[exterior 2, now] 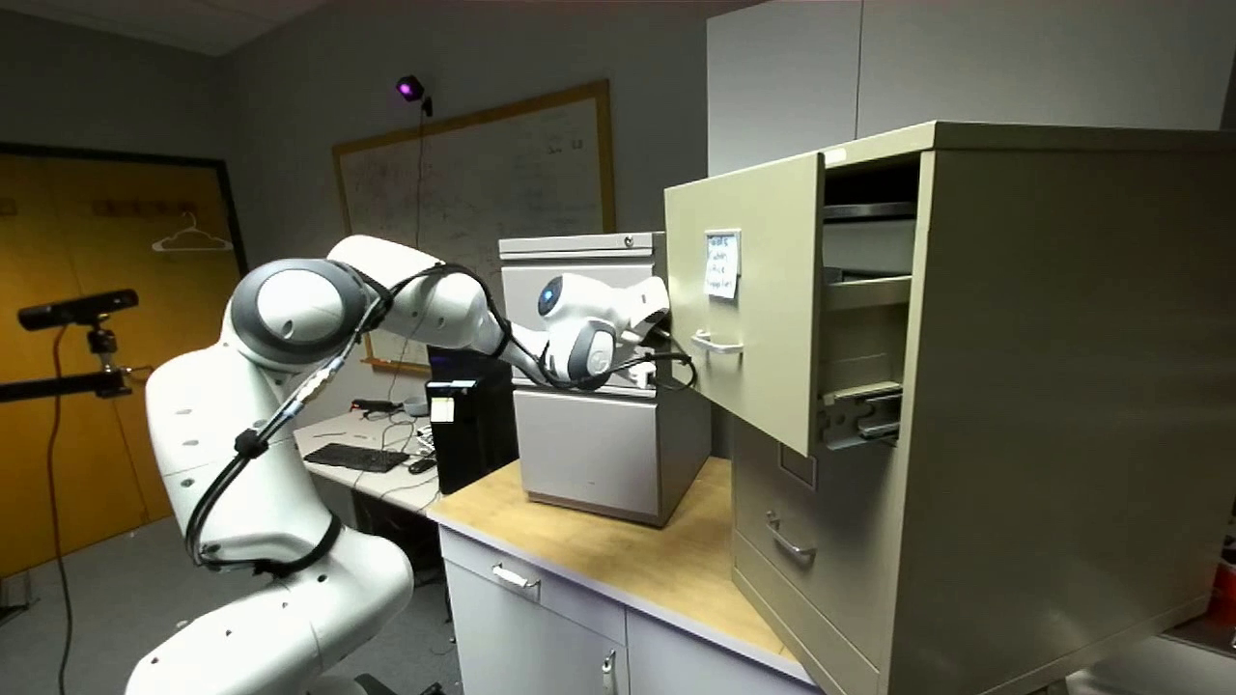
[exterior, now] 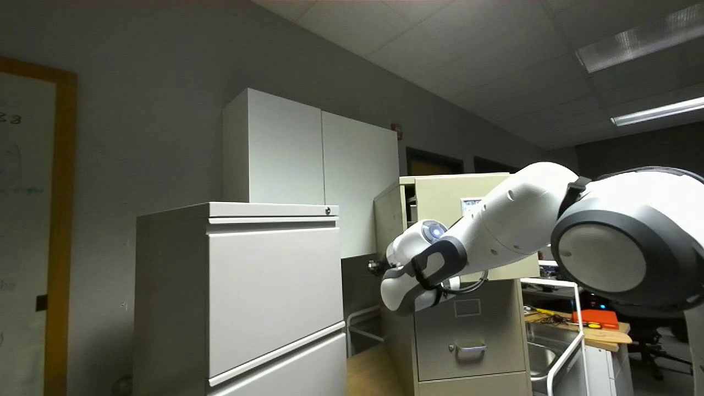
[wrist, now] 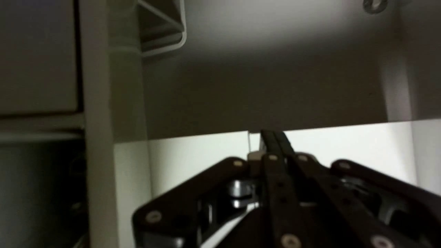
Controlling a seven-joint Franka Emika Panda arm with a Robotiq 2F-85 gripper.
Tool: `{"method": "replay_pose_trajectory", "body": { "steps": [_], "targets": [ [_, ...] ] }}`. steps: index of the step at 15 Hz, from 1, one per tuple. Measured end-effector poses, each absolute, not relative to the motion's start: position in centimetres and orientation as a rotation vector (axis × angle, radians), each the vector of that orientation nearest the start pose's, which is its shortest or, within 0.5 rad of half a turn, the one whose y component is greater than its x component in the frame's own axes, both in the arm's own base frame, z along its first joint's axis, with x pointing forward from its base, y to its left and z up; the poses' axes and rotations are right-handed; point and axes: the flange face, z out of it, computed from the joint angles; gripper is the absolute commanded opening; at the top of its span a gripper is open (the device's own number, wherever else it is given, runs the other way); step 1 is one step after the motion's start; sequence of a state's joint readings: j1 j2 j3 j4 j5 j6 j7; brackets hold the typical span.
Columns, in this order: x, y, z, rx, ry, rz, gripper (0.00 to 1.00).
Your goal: Close the top drawer on the right
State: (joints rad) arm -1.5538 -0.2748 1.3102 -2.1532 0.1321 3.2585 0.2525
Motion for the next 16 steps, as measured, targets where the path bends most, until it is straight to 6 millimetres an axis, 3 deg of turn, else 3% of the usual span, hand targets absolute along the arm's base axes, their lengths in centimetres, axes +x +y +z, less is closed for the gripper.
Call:
{"method": "replay_pose_trajectory", "body": {
  "steps": [5, 8, 10, 12, 16],
  "targets": [
    [56.3, -3.1, 52.9, -2.757, 0.454, -1.465, 0.00],
    [56.2, -1.2, 51.8, -2.779, 0.345, -1.279, 0.00],
    [55.4, -1.0, 52.5, -2.763, 0.296, -1.211, 0.00],
    [53.7, -1.7, 54.4, -2.738, 0.256, -1.188, 0.00],
    [47.8, -5.3, 59.5, -2.715, 0.245, -1.224, 0.00]
  ]
}}
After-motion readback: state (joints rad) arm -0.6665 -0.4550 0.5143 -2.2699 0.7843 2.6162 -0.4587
